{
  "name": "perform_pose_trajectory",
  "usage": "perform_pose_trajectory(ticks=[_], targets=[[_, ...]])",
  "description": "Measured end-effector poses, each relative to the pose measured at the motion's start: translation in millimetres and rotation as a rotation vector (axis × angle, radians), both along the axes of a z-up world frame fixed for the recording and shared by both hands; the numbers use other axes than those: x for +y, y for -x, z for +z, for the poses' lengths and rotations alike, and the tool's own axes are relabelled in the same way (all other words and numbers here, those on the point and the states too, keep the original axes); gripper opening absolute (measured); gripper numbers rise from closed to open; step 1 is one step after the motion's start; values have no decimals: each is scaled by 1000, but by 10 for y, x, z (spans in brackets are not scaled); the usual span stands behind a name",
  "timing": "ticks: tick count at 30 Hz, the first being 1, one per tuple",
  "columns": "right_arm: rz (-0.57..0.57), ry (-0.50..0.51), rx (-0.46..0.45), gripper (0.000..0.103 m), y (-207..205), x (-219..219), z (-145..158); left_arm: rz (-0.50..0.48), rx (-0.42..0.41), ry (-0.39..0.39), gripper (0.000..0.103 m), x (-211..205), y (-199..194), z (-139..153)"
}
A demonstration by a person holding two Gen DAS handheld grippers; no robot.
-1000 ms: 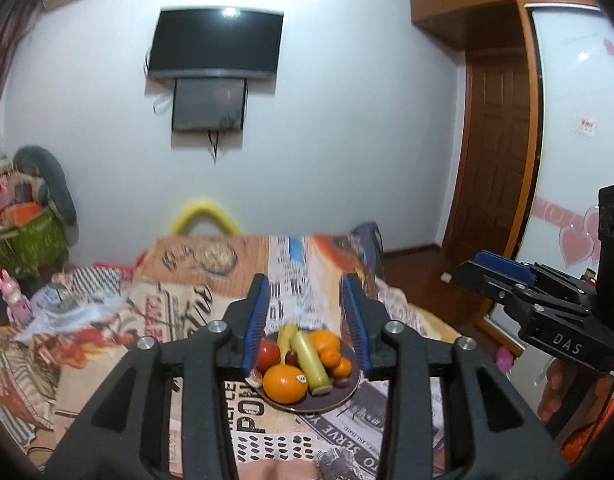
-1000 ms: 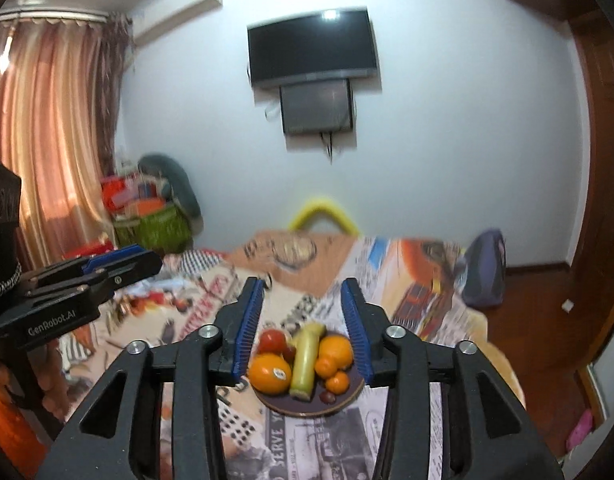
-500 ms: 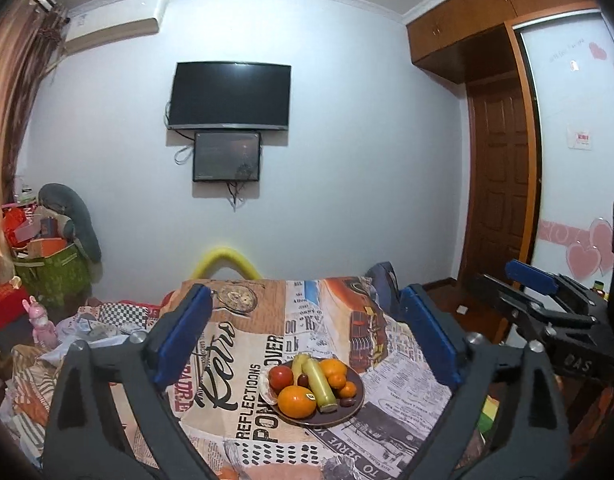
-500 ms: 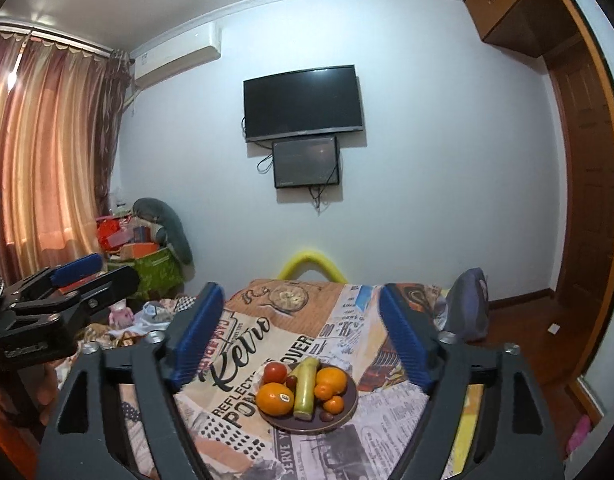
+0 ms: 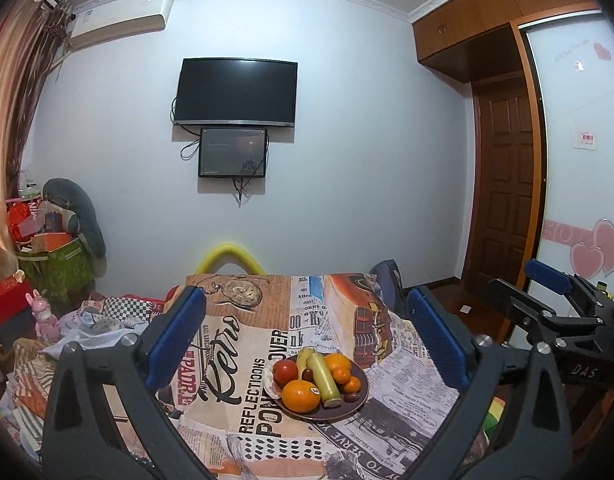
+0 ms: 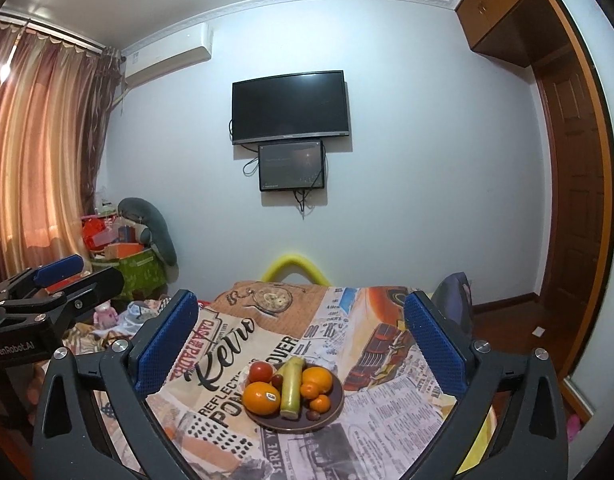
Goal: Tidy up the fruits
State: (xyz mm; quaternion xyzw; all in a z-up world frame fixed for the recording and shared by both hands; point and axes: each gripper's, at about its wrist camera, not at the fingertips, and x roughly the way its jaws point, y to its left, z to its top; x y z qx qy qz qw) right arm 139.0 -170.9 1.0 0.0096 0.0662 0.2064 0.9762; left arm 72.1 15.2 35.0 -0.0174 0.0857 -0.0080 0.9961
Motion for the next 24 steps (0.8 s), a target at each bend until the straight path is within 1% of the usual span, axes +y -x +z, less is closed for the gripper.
perform_pose_trajectory(ticks=[24], targets=[[-7, 12, -3, 103, 56, 3, -5, -4, 3, 1, 103, 13, -17, -9]])
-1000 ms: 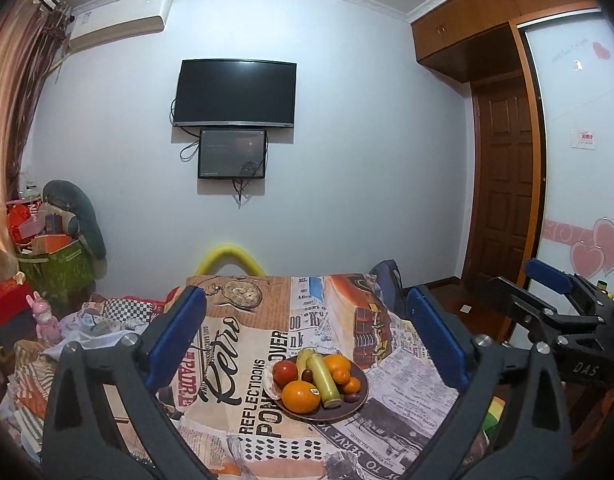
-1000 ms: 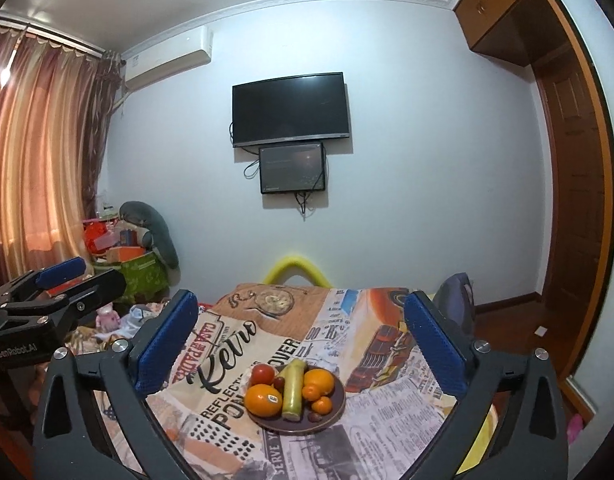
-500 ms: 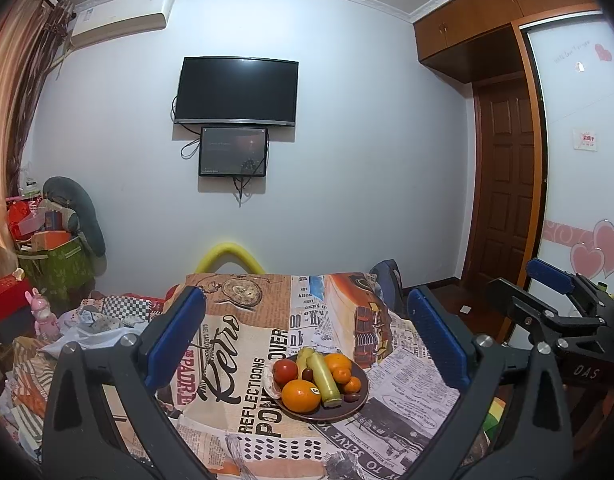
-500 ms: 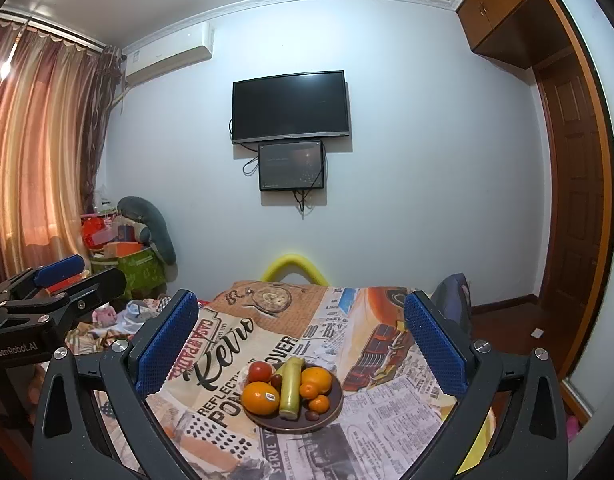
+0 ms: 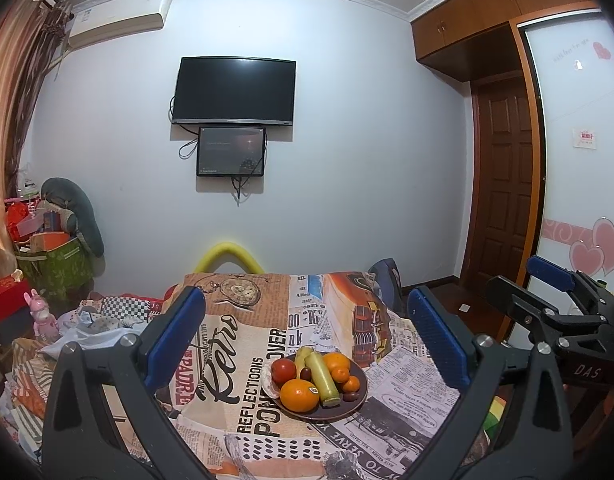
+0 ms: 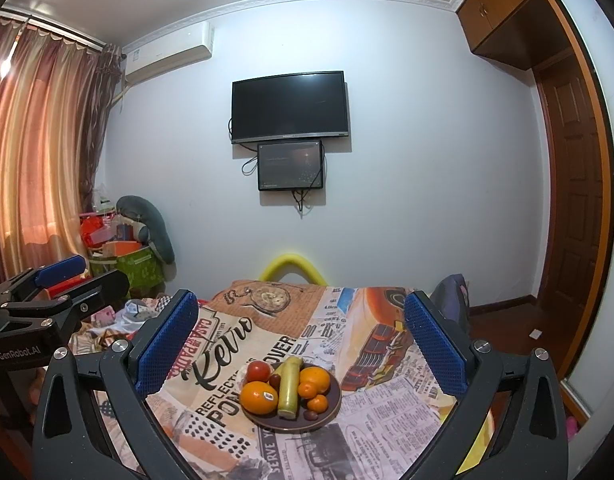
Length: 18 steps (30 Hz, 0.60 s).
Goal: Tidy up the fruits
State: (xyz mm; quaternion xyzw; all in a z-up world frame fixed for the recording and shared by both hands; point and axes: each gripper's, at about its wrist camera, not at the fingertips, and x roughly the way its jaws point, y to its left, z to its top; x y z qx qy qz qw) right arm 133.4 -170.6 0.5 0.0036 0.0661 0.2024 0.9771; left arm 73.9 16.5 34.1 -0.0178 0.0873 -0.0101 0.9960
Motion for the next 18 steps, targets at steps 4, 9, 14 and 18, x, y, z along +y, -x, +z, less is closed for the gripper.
perform_pose_trajectory(ticks=[4, 9, 14, 18], targets=[[-1, -1, 0, 103, -1, 1, -1, -1, 0, 2, 103, -4, -1, -1], [2, -2, 1, 103, 4, -11, 10, -5, 5, 0, 103, -9, -3, -11], [3, -5, 0, 103, 10, -25, 23, -7, 3, -2, 103, -17, 1, -8], [2, 1, -3, 103, 7, -29, 42, -9, 2, -3, 103, -14, 9, -12]])
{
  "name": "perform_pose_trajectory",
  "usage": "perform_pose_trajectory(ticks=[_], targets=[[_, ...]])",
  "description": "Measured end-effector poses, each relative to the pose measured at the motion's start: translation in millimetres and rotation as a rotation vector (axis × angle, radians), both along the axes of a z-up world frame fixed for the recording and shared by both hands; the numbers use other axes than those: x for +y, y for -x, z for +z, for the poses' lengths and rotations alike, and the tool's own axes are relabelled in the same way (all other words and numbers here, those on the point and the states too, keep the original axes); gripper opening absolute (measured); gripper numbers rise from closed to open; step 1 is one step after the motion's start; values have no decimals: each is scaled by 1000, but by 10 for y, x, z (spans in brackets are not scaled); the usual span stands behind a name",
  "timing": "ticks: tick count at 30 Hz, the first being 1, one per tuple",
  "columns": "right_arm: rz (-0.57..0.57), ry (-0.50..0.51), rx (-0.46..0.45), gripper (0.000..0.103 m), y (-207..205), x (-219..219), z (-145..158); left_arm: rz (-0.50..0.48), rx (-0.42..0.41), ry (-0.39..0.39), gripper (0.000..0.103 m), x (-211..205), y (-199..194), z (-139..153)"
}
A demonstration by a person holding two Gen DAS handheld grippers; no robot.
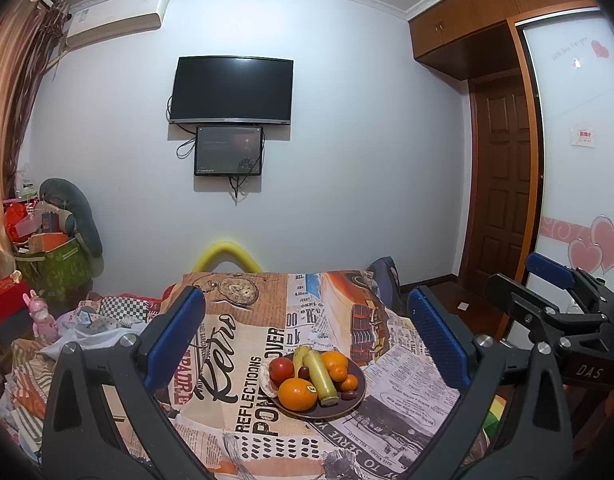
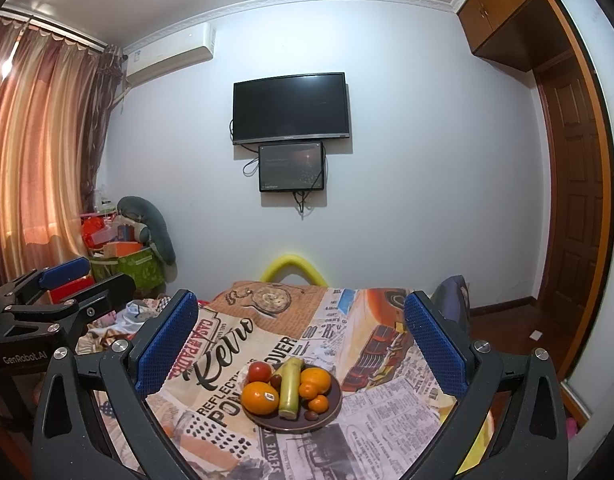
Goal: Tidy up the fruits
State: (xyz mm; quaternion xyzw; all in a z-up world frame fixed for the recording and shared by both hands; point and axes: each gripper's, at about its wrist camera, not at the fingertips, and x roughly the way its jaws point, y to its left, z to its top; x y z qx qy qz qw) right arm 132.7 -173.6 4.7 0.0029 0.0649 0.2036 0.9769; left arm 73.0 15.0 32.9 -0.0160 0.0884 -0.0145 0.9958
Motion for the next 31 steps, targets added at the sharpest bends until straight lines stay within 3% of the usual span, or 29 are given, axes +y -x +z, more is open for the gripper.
perform_pose_trajectory(ticks=[31], targets=[[-20, -1, 1, 103, -23, -5, 24, -25, 16, -18, 103, -49, 3, 17]])
